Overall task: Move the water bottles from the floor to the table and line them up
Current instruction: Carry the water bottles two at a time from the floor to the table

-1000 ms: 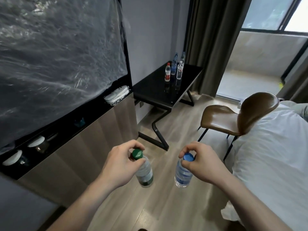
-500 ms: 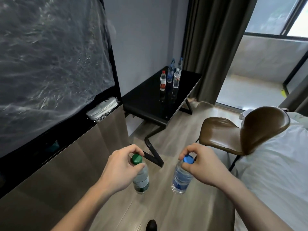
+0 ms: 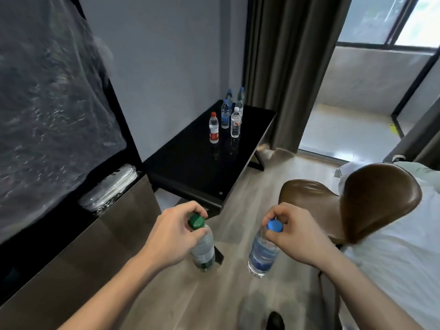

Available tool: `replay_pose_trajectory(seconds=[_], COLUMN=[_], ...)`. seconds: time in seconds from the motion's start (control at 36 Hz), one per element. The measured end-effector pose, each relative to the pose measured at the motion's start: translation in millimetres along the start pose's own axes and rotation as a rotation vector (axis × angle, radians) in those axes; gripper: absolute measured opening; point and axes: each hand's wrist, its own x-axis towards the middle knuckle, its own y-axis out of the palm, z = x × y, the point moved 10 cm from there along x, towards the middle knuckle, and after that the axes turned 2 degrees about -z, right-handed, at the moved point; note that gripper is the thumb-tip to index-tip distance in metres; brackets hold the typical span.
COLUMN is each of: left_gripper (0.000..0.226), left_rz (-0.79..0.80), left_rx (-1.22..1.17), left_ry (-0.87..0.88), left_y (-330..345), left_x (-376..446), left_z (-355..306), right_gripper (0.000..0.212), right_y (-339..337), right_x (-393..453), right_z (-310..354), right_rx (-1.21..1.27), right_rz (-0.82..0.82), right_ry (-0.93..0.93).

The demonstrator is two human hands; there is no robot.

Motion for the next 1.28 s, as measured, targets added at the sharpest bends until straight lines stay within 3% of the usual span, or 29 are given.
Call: replay_pose_trajectory(seconds=[0.25, 0.69, 1.03, 1.28], left_gripper=[0.026, 0.026, 0.023, 0.019], left_rz=[-0.055, -0.199, -0.154, -0.130], left_rx=[0.019, -0.001, 0.001, 0.024], left_ry=[-0.106, -0.299, -0.352, -0.330], left_y=[44, 78, 89, 82], left_x=[90, 217, 340, 437], left_z=[-10, -16, 45, 90], right_gripper=[0.013, 0.018, 0.024, 0.024], right_y=[-28, -81, -56, -44], right_x=[102, 290, 423, 520], right_z=[-43, -78, -88, -85], right_rx=[-0.004, -0.112, -0.055, -0.093], right_rz=[0.117, 0.228, 0.283, 0.237], right_ry=[-0.073, -0.246, -0.270, -0.265])
